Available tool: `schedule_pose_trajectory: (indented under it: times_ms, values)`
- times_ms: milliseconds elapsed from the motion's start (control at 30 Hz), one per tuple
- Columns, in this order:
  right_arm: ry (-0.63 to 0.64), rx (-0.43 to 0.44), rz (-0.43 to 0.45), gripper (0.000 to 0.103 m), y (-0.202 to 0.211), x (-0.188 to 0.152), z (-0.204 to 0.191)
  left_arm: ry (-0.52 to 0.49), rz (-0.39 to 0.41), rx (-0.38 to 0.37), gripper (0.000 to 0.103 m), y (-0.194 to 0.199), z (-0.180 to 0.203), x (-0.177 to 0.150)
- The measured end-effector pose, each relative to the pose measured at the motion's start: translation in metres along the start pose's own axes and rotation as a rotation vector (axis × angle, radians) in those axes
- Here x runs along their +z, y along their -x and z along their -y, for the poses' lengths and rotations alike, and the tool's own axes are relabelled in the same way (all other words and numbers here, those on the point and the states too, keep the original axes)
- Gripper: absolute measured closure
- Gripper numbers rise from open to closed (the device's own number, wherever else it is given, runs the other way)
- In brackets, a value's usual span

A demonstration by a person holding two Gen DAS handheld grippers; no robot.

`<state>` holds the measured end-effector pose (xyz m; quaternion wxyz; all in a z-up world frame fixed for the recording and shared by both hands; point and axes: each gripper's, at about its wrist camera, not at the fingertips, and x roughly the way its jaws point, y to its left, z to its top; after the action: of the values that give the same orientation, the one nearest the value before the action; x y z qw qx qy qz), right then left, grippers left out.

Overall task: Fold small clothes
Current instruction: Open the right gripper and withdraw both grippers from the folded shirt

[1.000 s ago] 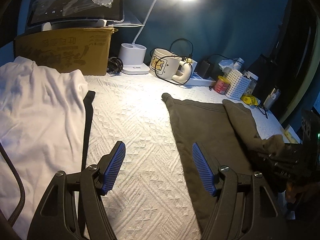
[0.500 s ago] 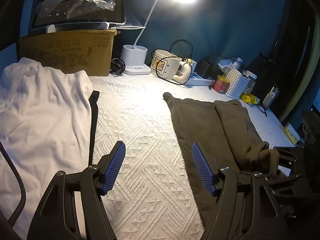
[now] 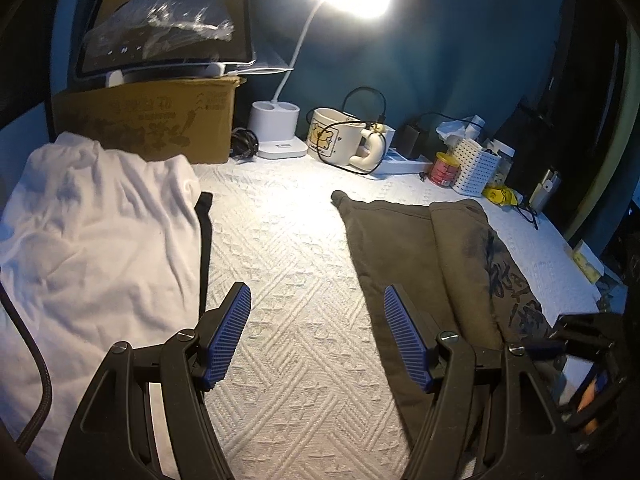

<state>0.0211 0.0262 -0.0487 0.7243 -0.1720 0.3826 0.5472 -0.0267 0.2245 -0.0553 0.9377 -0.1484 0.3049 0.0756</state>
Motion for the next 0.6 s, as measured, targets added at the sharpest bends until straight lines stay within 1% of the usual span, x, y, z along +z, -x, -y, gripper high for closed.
schedule_pose_trajectory:
  times_ms: [200, 433, 600]
  values:
    - [-0.043, -0.039, 0.081, 0.046, 0.030, -0.001, 0.026, -0.053, -0.012, -0.010, 0.034, -0.007, 0.024, 0.012]
    - [-0.154, -0.119, 0.098, 0.046, 0.044, -0.017, 0.079, -0.131, -0.041, -0.046, 0.034, -0.029, 0.068, 0.025]
    - [-0.223, -0.158, 0.112, 0.046, 0.055, -0.032, 0.116, -0.180, -0.082, -0.072, 0.034, -0.052, 0.100, 0.033]
